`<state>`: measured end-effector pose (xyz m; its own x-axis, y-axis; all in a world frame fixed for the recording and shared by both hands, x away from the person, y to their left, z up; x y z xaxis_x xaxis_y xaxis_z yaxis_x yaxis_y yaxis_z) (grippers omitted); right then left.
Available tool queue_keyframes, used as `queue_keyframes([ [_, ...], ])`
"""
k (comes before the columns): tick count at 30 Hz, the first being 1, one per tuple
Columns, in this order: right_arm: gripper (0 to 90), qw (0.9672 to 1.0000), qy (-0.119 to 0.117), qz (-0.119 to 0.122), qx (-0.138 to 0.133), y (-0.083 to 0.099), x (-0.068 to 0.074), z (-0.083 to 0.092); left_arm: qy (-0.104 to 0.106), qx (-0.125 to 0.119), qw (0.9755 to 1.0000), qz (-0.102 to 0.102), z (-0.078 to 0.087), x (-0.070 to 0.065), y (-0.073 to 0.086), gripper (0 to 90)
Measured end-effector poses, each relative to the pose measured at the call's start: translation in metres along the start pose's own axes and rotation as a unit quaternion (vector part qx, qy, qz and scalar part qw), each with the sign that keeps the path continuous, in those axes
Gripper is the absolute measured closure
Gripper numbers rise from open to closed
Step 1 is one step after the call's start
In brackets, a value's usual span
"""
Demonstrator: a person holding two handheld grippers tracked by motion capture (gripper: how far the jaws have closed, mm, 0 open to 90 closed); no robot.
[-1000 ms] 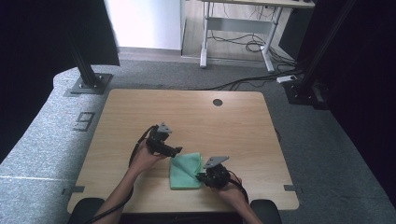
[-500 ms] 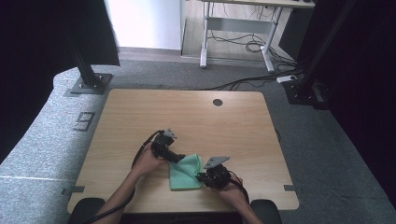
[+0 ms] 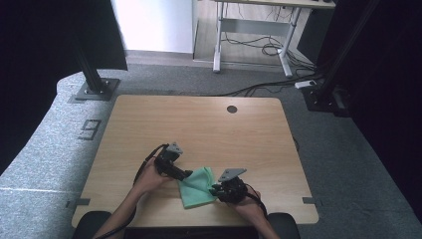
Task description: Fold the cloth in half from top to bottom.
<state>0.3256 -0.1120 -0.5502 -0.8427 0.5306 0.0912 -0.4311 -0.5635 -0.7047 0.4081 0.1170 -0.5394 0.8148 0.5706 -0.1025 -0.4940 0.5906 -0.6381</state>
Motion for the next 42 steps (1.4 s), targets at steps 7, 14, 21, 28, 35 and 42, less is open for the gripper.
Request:
queue_keyframes([
  [7, 65.6, 1.0, 0.003, -0.007, -0.006, 0.003, 0.0, 0.011, 0.003, -0.007, 1.0, -0.006, 0.006, -0.008, 0.005, 4.1],
  [14, 59.4, 0.9996, 0.007, -0.01, -0.025, -0.001, -0.001, 0.031, 0.01, -0.008, 0.9999, -0.009, 0.01, -0.014, 0.01, 4.0],
  [21, 49.1, 0.9988, 0.026, -0.02, -0.037, -0.011, -0.012, 0.038, 0.012, -0.003, 0.9998, -0.012, 0.014, -0.021, 0.021, 3.9],
  [28, 41.3, 0.999, 0.027, -0.031, -0.018, -0.011, -0.015, 0.008, -0.013, 0.027, 0.9993, -0.025, 0.01, -0.024, 0.037, 3.6],
  [35, 36.0, 0.9991, 0.037, -0.017, 0.013, 0.001, -0.007, -0.005, -0.022, 0.0, 0.9997, -0.008, 0.014, -0.024, 0.032, 2.1],
  [42, 32.0, 0.9988, 0.042, -0.019, 0.016, 0.004, -0.005, -0.011, -0.013, -0.012, 0.9998, 0.002, 0.009, -0.039, 0.022, 1.9],
])
Point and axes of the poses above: each handheld gripper's, and its own axes: z roughly backward along the jaws, y roughly out of its underside, x roughly to its left, the point moved 3 cm from there along -z, roughly forward along the jaws
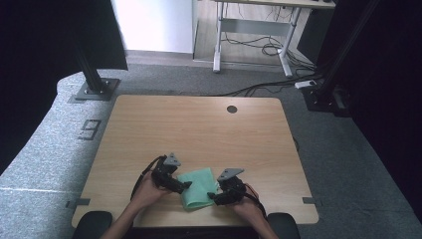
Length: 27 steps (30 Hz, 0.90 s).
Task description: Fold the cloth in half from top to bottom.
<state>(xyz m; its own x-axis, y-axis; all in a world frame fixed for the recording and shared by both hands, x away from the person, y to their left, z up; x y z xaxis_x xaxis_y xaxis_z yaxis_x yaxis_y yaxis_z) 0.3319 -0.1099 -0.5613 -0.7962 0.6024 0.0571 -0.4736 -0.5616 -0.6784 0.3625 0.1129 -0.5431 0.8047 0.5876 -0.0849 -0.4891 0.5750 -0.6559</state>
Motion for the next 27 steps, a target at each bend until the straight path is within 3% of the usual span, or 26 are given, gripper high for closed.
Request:
queue_keyframes([
  [1, 31.1, 1.0, 0.004, 0.0, 0.001, 0.0, 0.0, 0.0, -0.002, 0.013, 0.9999, -0.008, -0.002, -0.006, 0.004, 1.6],
  [3, 30.8, 1.0, 0.004, -0.006, -0.001, 0.001, 0.0, 0.0, -0.004, 0.017, 0.9998, -0.005, 0.0, -0.011, 0.011, 1.5],
  [8, 30.3, 1.0, 0.002, -0.008, -0.003, 0.001, -0.001, 0.0, -0.003, 0.012, 0.9999, 0.01, 0.008, -0.018, 0.024, 1.9],
  [10, 30.3, 0.9999, 0.007, -0.005, -0.006, 0.001, -0.001, 0.001, -0.019, 0.023, 0.9995, 0.008, 0.006, -0.022, 0.032, 1.9],
  [14, 30.6, 0.9995, 0.011, -0.016, -0.025, -0.001, -0.005, 0.007, -0.031, 0.029, 0.999, 0.013, 0.003, -0.02, 0.037, 1.8],
  [20, 30.1, 0.9996, 0.011, -0.022, -0.018, 0.005, -0.009, 0.003, -0.037, 0.029, 0.9988, 0.012, 0.002, -0.018, 0.039, 0.7],
  [27, 23.8, 0.9995, 0.023, -0.004, -0.02, 0.006, -0.004, -0.001, -0.054, 0.021, 0.9978, 0.032, 0.001, -0.003, 0.038, 0.2],
])
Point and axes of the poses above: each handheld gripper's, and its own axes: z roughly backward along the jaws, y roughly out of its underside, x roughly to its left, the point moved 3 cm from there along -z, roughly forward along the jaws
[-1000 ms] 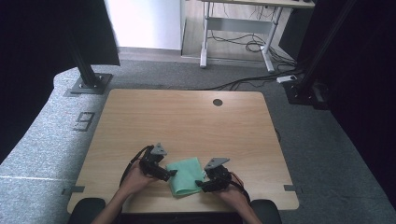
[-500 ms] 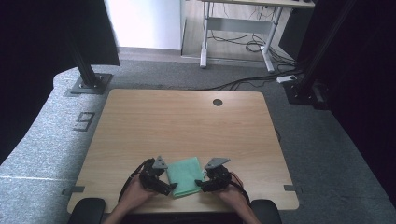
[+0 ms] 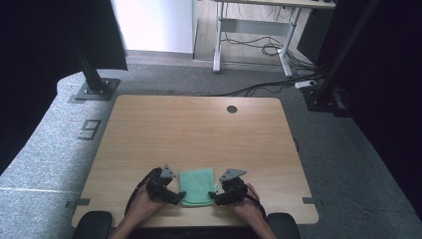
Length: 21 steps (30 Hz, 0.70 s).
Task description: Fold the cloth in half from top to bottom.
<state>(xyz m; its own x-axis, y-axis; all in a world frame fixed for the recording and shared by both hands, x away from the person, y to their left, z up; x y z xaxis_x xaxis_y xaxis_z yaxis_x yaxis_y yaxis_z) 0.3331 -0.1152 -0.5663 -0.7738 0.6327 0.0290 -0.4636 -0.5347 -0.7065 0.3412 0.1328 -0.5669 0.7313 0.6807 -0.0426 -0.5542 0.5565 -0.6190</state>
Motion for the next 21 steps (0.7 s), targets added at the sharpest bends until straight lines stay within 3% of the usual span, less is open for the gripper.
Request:
queue_keyframes([
  [5, 21.0, 1.0, 0.008, 0.001, 0.001, -0.001, 0.0, -0.002, -0.009, -0.002, 1.0, 0.003, -0.004, 0.007, -0.006, 0.0],
  [11, 19.3, 0.9998, 0.008, -0.015, -0.004, -0.001, -0.005, -0.005, -0.014, -0.01, 0.9998, 0.009, -0.009, 0.015, -0.011, 0.0],
  [21, 20.4, 0.999, 0.025, -0.035, -0.015, -0.008, -0.023, -0.013, -0.02, -0.028, 0.9992, 0.02, -0.019, 0.028, -0.02, 0.0],
])
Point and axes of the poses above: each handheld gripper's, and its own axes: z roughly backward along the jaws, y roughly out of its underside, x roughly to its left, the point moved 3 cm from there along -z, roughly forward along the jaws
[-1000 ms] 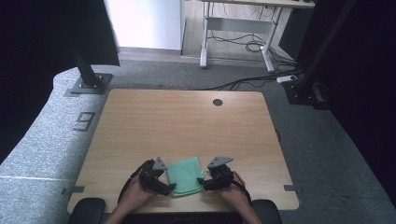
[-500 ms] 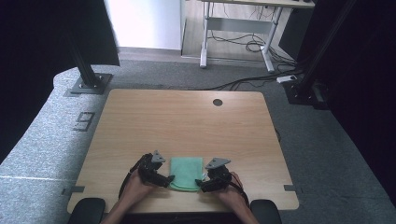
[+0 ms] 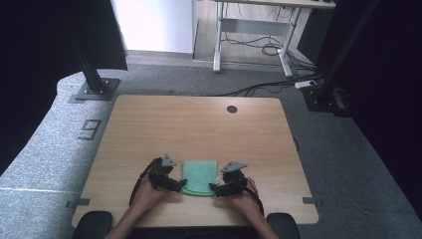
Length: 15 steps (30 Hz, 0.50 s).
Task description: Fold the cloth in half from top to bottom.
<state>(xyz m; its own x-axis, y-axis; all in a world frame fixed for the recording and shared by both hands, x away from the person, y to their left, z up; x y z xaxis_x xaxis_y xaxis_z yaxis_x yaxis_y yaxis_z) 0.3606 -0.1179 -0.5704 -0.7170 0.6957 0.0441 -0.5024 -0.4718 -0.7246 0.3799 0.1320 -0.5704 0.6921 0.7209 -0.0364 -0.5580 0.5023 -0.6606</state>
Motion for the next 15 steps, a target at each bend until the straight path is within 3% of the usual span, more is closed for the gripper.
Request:
queue_keyframes([
  [15, 16.6, 0.9991, 0.027, -0.027, -0.019, -0.016, -0.035, -0.019, -0.009, -0.006, 0.9999, 0.011, -0.02, 0.023, -0.023, 0.0],
])
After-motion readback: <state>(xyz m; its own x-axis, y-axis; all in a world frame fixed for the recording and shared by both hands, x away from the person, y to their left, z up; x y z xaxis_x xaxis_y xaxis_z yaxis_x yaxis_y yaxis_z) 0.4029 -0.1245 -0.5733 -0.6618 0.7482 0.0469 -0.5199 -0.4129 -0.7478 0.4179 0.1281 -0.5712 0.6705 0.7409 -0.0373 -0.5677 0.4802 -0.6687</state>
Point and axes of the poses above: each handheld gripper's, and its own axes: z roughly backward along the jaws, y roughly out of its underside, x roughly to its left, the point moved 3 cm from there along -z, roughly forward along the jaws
